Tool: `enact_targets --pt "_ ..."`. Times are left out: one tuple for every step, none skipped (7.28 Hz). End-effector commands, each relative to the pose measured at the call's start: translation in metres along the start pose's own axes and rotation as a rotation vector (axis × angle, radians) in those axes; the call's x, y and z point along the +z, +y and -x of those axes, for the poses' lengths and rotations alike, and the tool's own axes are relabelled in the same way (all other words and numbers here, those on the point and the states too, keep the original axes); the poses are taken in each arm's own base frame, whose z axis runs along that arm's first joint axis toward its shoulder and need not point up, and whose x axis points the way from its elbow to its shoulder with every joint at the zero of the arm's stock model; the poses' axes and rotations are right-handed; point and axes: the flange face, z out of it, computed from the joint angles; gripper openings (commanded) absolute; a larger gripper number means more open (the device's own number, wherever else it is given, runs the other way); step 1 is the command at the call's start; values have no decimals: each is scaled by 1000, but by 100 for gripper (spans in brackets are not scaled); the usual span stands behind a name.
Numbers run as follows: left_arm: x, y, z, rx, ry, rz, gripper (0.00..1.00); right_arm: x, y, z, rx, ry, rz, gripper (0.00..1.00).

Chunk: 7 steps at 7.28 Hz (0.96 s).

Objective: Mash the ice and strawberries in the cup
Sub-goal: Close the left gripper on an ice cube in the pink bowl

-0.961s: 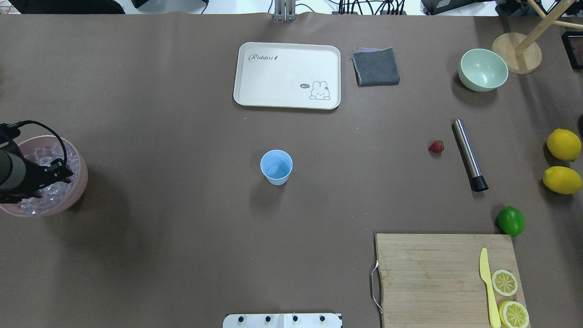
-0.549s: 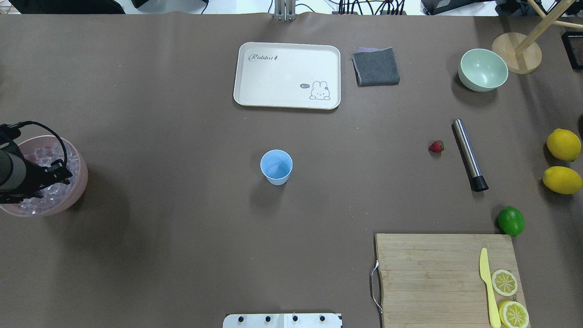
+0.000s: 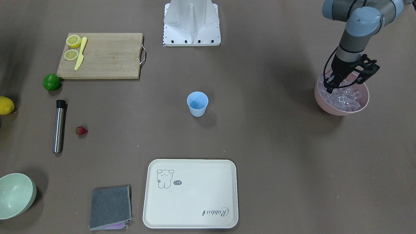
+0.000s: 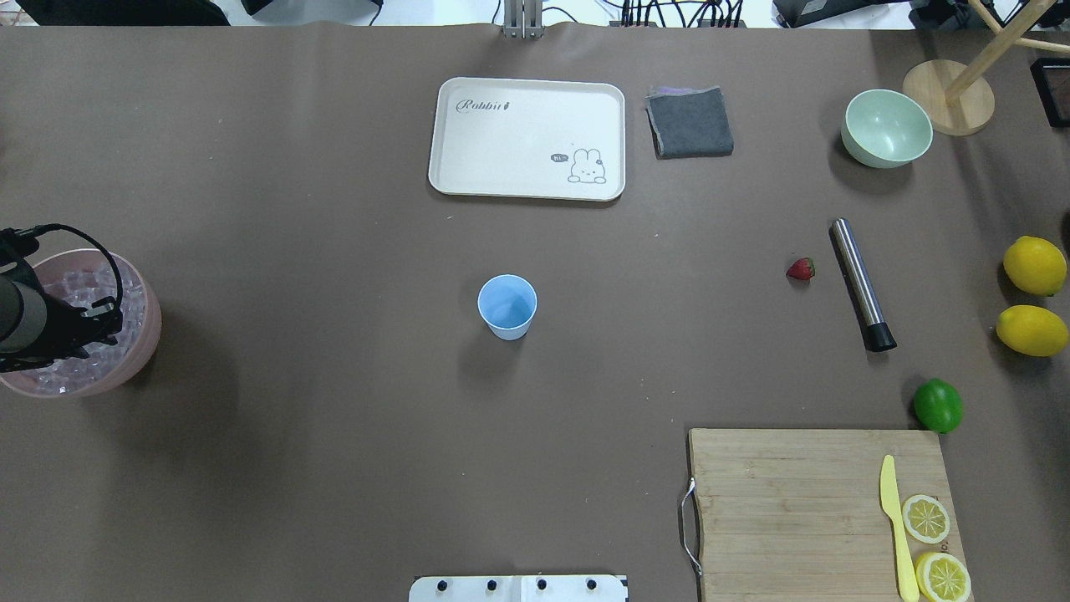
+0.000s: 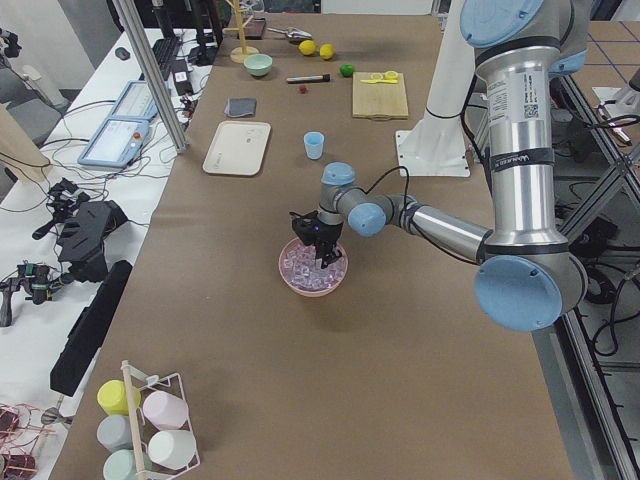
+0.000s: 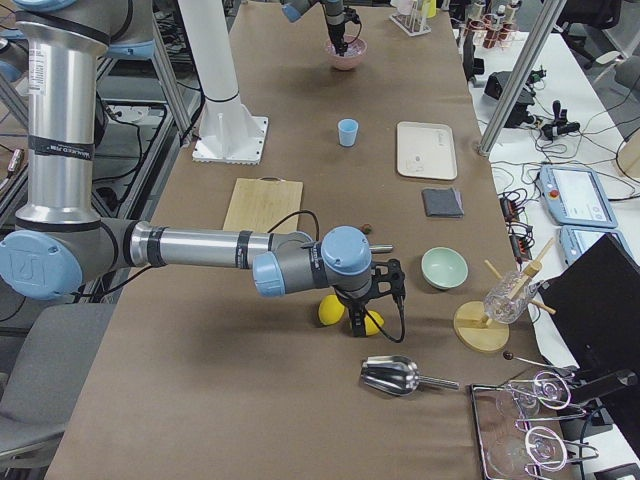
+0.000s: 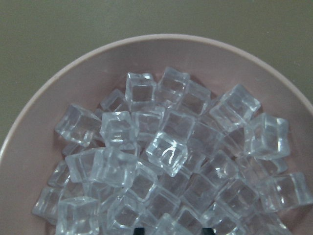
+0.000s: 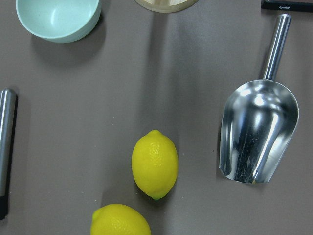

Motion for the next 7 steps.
enact_targets --pt "-9 -3 -1 8 15 -3 0 0 1 -1 1 0 1 100" --pt "-23 -4 -4 34 37 -6 0 0 1 -1 1 0 1 100" --pt "-37 -15 -1 20 33 23 0 0 1 -1 1 0 1 100" --pt "-54 -23 0 25 36 14 0 1 2 -1 3 0 2 100" --pt "-77 -33 0 34 40 -5 0 1 2 -1 4 -1 2 100" --pt "-98 -39 -10 71 66 -29 0 0 2 0 3 -1 1 100" --pt "-117 -40 -44 95 135 -49 0 1 2 -1 3 -1 2 100"
